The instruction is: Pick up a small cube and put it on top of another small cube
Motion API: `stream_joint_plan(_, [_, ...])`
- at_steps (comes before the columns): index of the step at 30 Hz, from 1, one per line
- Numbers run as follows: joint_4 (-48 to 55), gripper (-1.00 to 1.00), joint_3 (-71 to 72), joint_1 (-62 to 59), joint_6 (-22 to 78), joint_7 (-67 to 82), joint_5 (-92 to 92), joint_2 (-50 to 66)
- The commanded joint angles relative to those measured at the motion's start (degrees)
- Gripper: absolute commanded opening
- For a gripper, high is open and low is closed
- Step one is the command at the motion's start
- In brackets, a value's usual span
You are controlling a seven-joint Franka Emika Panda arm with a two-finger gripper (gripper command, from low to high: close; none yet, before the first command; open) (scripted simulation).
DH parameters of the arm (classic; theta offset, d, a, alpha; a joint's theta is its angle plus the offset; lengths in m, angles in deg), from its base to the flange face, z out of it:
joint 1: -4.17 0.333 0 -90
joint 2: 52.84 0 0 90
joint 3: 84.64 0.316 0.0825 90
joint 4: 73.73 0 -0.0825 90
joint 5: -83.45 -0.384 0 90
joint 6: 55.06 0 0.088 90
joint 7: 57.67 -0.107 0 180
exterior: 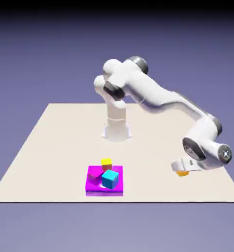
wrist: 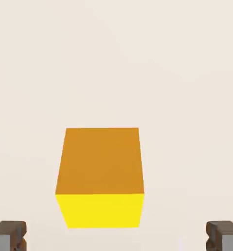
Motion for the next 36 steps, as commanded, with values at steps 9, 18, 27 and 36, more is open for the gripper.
stream_joint_plan(9, [-6.3, -1.0, -1.2, -1.3, -6.3, -0.7, 1.7, 1.1])
stream_joint_plan(18, [3.4, -1.0, -12.4, 0.8, 3.7, 8.5, -5.3, -4.0])
stream_joint_plan(27, [8.5, -1.0, -31.0, 2.0, 9.4, 21.3, -13.4, -9.9])
stream_joint_plan(36, [13.7, -1.0, -49.7, 3.2, 15.0, 34.1, -21.5, -15.9])
